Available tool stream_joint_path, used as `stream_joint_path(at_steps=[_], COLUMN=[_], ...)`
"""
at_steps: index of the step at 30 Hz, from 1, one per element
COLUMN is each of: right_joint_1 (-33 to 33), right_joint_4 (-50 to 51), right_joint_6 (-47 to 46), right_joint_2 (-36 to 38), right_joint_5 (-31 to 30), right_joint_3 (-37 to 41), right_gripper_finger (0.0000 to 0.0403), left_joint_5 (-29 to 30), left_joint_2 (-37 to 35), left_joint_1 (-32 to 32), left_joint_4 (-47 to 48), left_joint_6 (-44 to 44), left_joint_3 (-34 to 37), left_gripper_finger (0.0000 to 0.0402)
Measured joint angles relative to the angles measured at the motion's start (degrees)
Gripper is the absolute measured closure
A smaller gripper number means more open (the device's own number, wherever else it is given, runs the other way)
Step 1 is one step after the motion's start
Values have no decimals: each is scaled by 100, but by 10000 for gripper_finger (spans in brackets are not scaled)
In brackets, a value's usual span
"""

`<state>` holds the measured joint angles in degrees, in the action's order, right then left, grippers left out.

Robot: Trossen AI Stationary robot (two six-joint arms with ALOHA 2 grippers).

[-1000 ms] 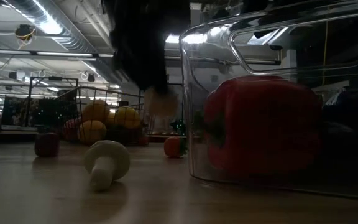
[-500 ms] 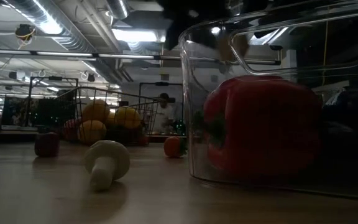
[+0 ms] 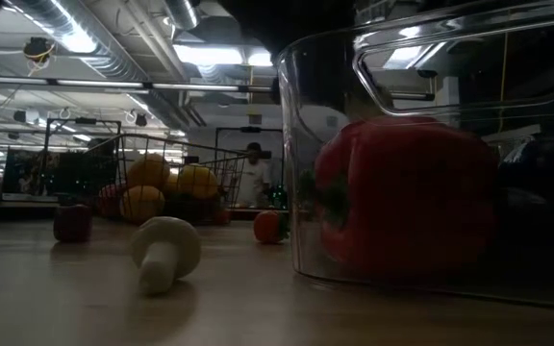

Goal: Sort produce into baskets
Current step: Put the white garlic into the transparent bin

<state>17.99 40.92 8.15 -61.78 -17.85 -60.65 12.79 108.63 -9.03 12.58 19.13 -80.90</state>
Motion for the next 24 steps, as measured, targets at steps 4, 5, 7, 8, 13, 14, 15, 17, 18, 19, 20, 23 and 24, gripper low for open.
stream_joint_path(at_steps=[4, 5, 7, 8, 13, 14, 15, 17, 18, 19, 20, 23, 24], right_joint_1=[0, 1, 1, 1, 0, 0, -1, -1, -1, -1, -1, -1, -1], right_joint_4=[-755, -920, -1297, -1483, -2316, -2445, -2554, -2776, -2890, -3051, -3208, -3528, -3609], right_joint_6=[-109, -159, -249, -303, -433, -473, -507, -553, -583, -628, -649, -681, -687], right_joint_2=[632, 767, 1035, 1173, 1805, 1914, 2024, 2250, 2354, 2446, 2543, 2838, 2919], right_joint_5=[-11, -18, -20, -20, -46, -60, -63, -64, -66, -78, -140, -407, -484], right_joint_3=[787, 977, 1371, 1559, 2419, 2566, 2695, 2964, 3088, 3222, 3358, 3742, 3856], right_gripper_finger=[86, 86, 86, 86, 86, 86, 86, 86, 86, 86, 86, 86, 86], left_joint_5=[-189, -196, -201, -201, -215, -211, -207, -212, -213, -214, -214, -213, -212], left_joint_2=[61, 67, 71, 71, 71, 71, 69, 69, 69, 69, 69, 69, 69], left_joint_1=[119, 133, 168, 191, 288, 293, 299, 321, 319, 319, 321, 319, 319], left_joint_4=[-69, -74, -229, -284, -665, -746, -804, -786, -754, -739, -740, -733, -719], left_joint_6=[-40, -24, -22, -20, 74, 122, 132, 132, 131, 143, 181, 354, 418], left_joint_3=[4, 4, 4, 4, 6, 4, 4, 4, 4, 4, 4, 4, 4], left_gripper_finger=[233, 233, 233, 233, 233, 233, 233, 233, 233, 233, 233, 233, 233])
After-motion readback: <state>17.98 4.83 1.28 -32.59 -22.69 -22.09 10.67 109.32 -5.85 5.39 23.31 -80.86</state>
